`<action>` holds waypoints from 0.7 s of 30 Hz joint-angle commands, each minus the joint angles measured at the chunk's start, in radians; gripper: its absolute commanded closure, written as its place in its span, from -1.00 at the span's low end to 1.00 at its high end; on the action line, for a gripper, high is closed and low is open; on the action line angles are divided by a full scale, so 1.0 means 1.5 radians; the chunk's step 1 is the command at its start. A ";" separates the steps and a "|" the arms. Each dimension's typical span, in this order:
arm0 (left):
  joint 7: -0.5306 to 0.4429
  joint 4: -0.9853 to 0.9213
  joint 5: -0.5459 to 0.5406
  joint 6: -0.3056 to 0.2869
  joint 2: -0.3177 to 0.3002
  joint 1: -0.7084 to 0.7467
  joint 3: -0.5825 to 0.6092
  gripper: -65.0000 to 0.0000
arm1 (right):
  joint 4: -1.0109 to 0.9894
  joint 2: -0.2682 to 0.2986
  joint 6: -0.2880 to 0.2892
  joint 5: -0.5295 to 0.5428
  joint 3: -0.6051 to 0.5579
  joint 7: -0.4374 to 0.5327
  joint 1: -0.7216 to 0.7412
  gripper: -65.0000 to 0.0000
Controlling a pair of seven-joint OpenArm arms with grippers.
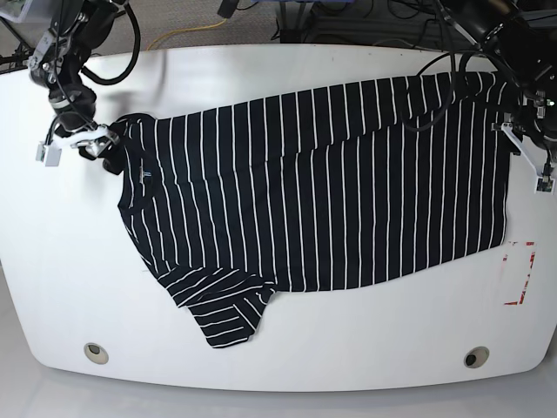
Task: Fold the T-shirt properly
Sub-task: 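Regrasp the shirt's side edges with both grippers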
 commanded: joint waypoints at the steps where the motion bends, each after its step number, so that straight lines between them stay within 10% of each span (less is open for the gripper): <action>1: -0.007 0.010 0.002 -0.001 -0.009 -0.024 -0.001 -0.21 | -0.019 0.023 0.003 -0.017 -0.007 0.014 0.038 -0.37; 12: -0.011 0.010 -0.001 -0.001 -0.013 -0.068 0.043 -0.21 | -0.239 0.117 0.005 -0.093 -0.140 0.019 0.231 -0.37; 21: -0.055 0.010 0.001 -0.001 -0.009 -0.069 0.067 -0.21 | -0.477 0.153 0.114 -0.195 -0.240 0.084 0.387 -0.37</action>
